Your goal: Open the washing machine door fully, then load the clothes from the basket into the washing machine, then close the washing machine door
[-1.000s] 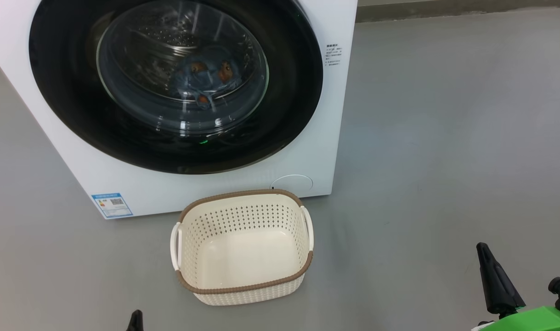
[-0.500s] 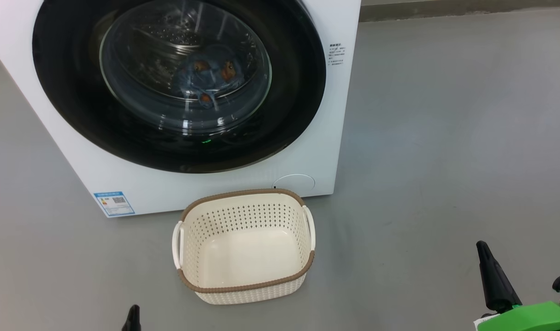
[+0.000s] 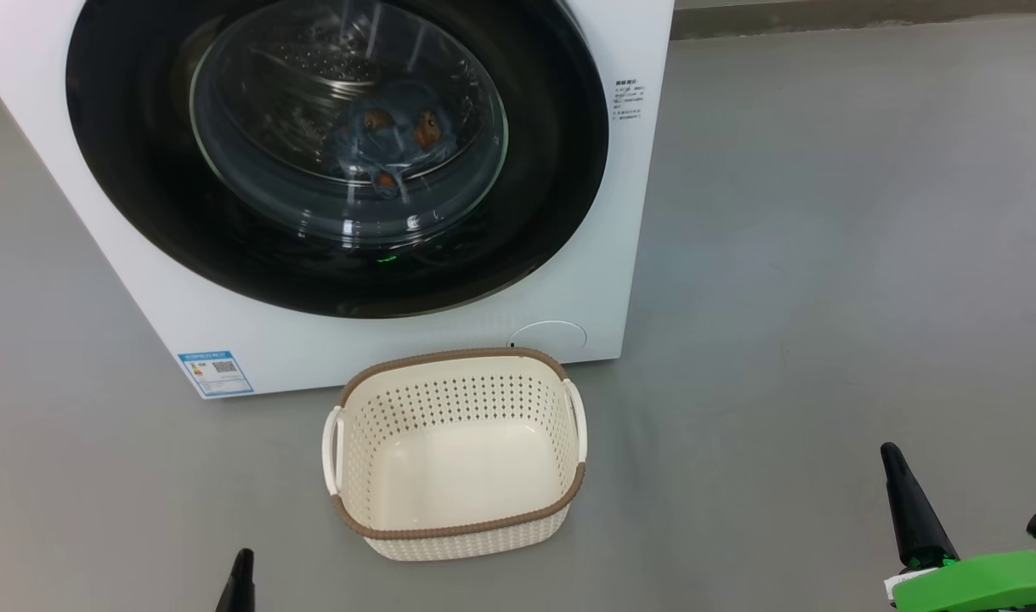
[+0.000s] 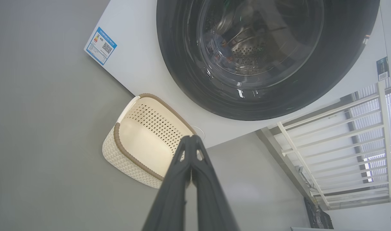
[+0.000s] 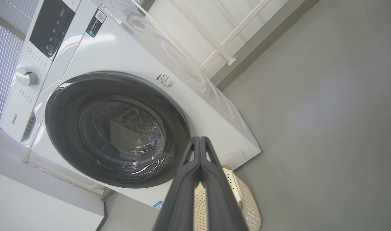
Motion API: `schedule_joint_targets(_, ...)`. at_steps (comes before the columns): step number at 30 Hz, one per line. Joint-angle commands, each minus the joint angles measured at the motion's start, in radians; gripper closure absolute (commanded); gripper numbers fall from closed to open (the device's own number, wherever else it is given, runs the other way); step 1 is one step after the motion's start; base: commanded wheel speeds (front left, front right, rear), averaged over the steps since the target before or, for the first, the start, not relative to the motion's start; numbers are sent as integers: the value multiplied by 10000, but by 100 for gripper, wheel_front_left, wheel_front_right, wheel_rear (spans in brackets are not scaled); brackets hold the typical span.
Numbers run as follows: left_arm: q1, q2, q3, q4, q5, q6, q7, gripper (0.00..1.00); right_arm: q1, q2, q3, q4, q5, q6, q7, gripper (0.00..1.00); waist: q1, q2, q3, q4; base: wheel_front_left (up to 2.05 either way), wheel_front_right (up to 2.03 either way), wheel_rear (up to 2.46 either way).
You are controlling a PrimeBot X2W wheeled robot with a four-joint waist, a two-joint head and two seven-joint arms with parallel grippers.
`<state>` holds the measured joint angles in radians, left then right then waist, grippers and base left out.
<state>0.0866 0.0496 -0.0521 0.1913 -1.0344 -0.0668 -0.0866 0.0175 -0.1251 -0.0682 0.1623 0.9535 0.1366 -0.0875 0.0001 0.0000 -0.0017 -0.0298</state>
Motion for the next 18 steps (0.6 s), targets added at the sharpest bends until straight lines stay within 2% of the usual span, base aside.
schedule_joint_targets(1,-473,174,277,-152,-275,-98,64,100,-425,-66,51,-172,346,-31,97,100,-1,0,1,8,0,0,0)
schedule_joint_targets(18,-901,198,585,48,-1975,-258,554,100,-665,125,-30,119,2237,-39,606,100,-1,0,15,93,0,0,0)
